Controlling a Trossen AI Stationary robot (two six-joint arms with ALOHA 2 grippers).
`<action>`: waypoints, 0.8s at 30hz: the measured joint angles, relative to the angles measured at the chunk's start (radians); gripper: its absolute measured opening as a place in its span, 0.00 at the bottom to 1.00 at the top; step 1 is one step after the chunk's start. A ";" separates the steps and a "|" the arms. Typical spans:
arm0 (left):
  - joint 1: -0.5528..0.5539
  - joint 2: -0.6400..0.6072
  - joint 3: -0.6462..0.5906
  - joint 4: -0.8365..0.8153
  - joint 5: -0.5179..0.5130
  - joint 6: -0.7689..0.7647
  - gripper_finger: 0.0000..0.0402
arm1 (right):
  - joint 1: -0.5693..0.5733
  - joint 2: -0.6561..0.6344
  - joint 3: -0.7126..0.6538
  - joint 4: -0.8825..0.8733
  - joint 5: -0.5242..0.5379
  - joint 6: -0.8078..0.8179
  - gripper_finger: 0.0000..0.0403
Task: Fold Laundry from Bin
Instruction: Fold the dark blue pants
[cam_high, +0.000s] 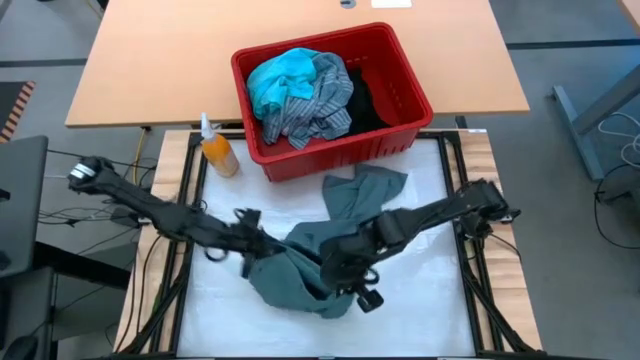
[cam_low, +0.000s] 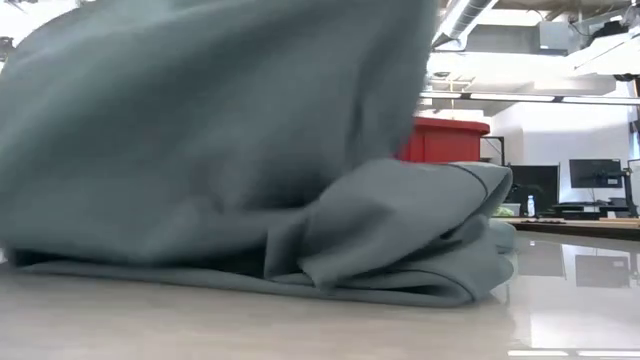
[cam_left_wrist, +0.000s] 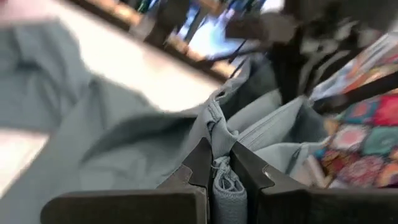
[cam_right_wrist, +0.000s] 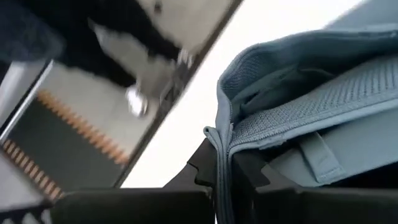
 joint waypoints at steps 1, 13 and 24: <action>-0.007 0.050 0.000 0.028 -0.001 -0.011 0.04 | 0.004 0.010 -0.010 -0.026 -0.006 0.002 0.09; -0.009 0.526 0.027 0.481 0.093 -0.163 0.07 | 0.098 -0.042 -0.499 0.379 -0.107 0.264 0.09; 0.047 0.507 0.033 0.544 0.279 0.097 0.38 | 0.169 -0.043 -0.578 0.459 0.003 0.339 0.09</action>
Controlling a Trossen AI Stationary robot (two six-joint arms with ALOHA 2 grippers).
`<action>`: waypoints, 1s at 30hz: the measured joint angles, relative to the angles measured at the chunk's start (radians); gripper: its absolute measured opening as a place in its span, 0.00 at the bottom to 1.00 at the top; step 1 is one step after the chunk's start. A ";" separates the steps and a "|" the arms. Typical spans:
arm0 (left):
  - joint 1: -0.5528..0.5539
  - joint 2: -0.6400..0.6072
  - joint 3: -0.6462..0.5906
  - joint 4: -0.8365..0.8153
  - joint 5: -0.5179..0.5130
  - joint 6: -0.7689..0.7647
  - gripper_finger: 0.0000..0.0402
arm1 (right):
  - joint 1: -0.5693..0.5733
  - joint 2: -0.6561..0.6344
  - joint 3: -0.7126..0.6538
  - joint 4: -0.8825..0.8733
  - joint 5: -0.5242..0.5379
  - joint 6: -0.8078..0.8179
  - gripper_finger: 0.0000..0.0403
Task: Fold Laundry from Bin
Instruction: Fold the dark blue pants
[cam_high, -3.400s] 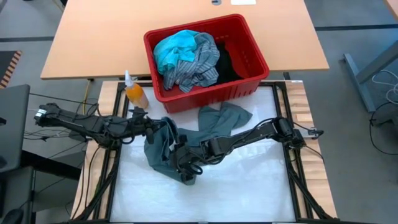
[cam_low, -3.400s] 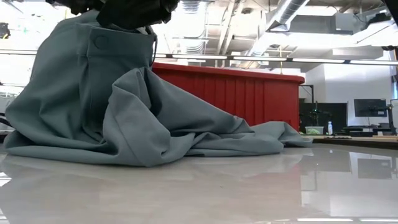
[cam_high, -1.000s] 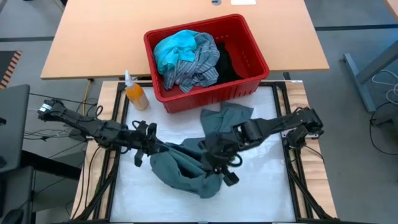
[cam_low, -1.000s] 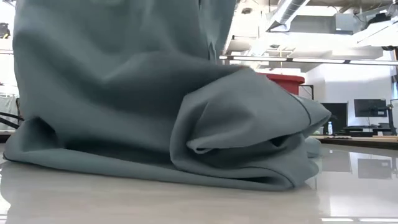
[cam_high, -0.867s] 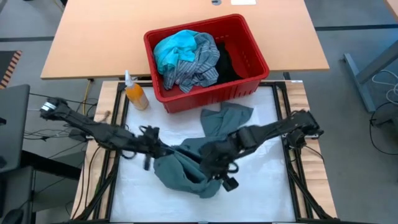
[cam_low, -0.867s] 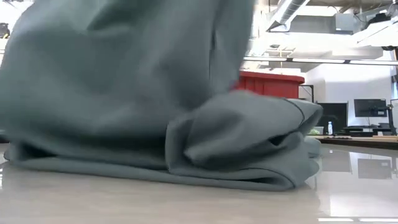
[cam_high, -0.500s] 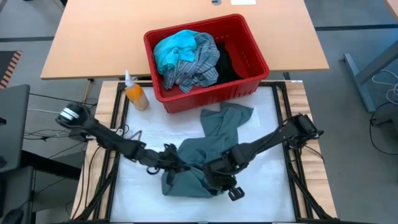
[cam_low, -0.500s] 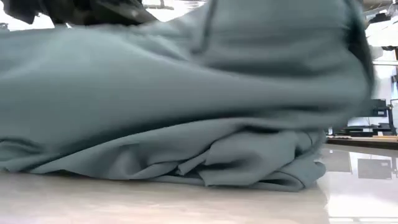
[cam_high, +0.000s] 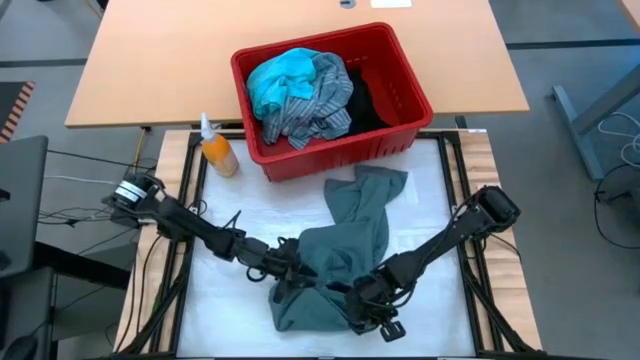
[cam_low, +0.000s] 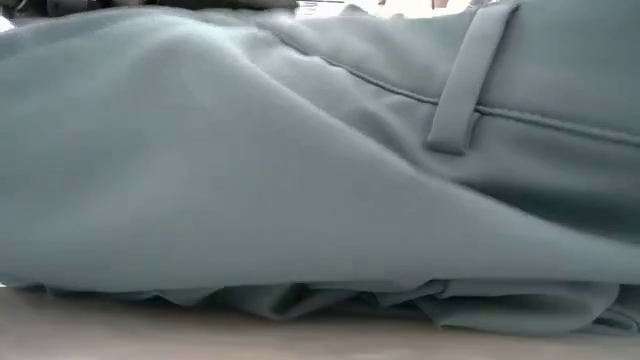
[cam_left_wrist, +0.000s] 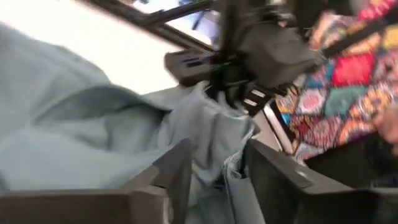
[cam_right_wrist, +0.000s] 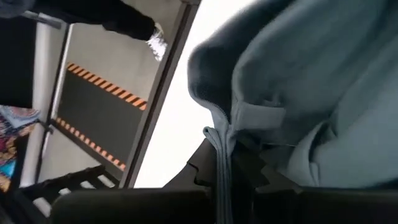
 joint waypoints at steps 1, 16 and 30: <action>0.010 -0.019 0.000 -0.022 0.018 0.029 0.41 | 0.000 0.000 -0.006 0.011 0.006 0.010 0.09; 0.092 -0.063 0.167 -0.333 0.257 0.251 0.49 | -0.003 0.000 -0.012 0.042 0.043 0.079 0.09; 0.131 0.129 0.359 -0.460 0.364 0.243 0.49 | -0.002 0.000 -0.011 0.042 0.049 0.087 0.09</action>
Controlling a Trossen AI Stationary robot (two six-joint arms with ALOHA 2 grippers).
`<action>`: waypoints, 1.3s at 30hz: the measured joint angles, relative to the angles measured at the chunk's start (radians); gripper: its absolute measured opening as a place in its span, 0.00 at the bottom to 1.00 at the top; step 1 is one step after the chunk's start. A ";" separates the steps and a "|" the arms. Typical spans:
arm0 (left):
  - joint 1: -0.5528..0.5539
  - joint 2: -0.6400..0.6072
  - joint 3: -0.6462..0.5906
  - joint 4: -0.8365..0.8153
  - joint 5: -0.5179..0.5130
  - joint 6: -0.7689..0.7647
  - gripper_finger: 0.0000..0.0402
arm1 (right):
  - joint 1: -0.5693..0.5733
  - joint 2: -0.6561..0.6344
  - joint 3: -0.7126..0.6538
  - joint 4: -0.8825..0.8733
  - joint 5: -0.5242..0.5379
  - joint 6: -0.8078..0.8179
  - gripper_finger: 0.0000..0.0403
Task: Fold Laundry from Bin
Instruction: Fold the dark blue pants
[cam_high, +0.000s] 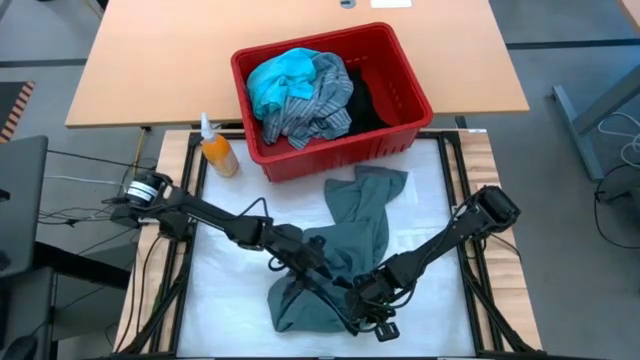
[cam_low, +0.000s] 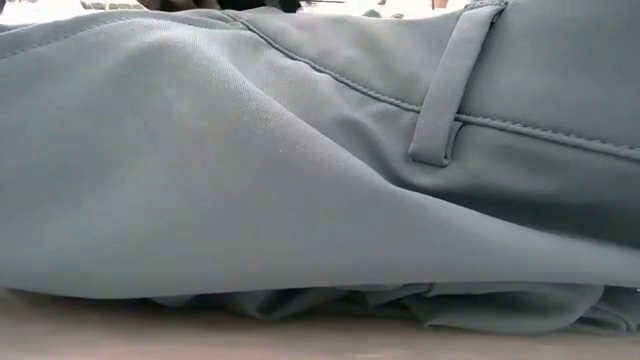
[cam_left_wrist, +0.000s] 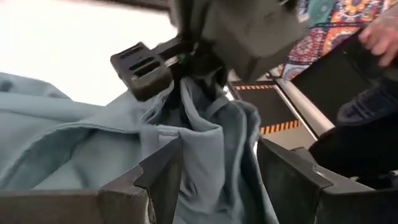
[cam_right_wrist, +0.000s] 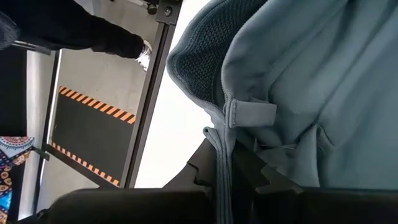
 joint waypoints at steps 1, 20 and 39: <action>0.000 0.016 0.011 -0.003 0.007 -0.009 0.49 | 0.003 0.000 0.000 0.000 0.000 0.004 0.09; -0.006 0.063 0.090 -0.114 -0.116 -0.010 0.43 | 0.018 0.000 0.001 0.000 0.001 0.007 0.09; 0.008 0.063 0.089 -0.133 -0.120 -0.017 0.00 | 0.027 -0.084 0.001 -0.070 0.048 0.120 0.17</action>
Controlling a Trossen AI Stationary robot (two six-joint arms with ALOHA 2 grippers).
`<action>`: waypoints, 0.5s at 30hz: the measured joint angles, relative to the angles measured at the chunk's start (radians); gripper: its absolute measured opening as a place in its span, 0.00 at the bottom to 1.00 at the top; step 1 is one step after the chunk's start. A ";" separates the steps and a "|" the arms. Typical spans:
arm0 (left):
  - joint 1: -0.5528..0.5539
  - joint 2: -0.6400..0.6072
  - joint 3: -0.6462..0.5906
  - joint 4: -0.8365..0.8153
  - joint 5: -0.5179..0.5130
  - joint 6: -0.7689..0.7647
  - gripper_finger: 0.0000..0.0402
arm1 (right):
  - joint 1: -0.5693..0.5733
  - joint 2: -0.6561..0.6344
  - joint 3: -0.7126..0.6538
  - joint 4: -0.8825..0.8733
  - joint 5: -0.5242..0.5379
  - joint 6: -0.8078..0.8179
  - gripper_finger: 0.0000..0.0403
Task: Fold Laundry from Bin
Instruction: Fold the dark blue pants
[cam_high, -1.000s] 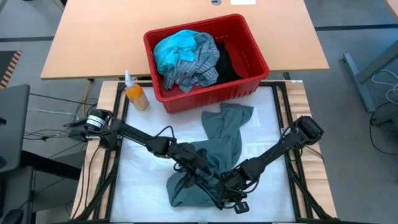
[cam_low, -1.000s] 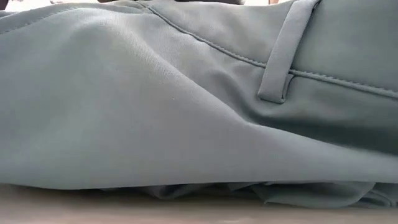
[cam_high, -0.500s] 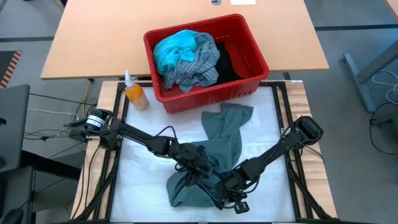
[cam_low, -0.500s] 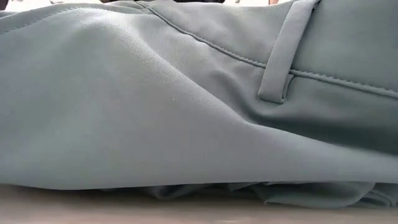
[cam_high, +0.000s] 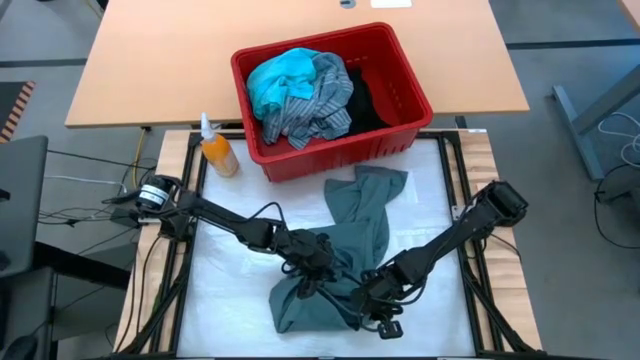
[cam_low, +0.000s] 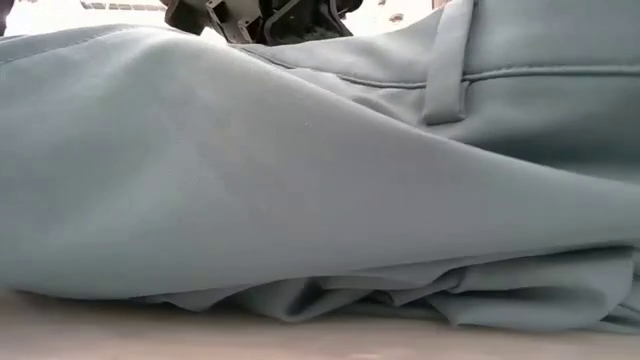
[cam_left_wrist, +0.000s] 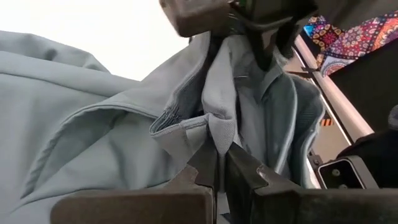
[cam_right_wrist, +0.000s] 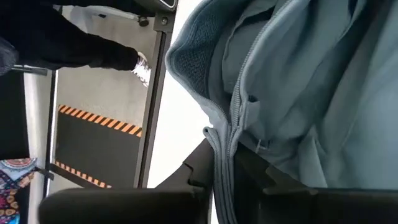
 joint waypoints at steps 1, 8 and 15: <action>0.002 0.000 0.000 0.000 0.000 0.000 0.00 | 0.005 -0.001 0.000 0.000 0.000 0.009 0.18; 0.008 0.000 0.000 0.002 -0.003 0.012 0.00 | 0.031 -0.001 0.000 -0.032 0.000 0.058 0.23; 0.011 0.000 0.000 0.008 -0.003 0.037 0.00 | 0.028 -0.021 0.000 -0.056 -0.003 0.101 0.36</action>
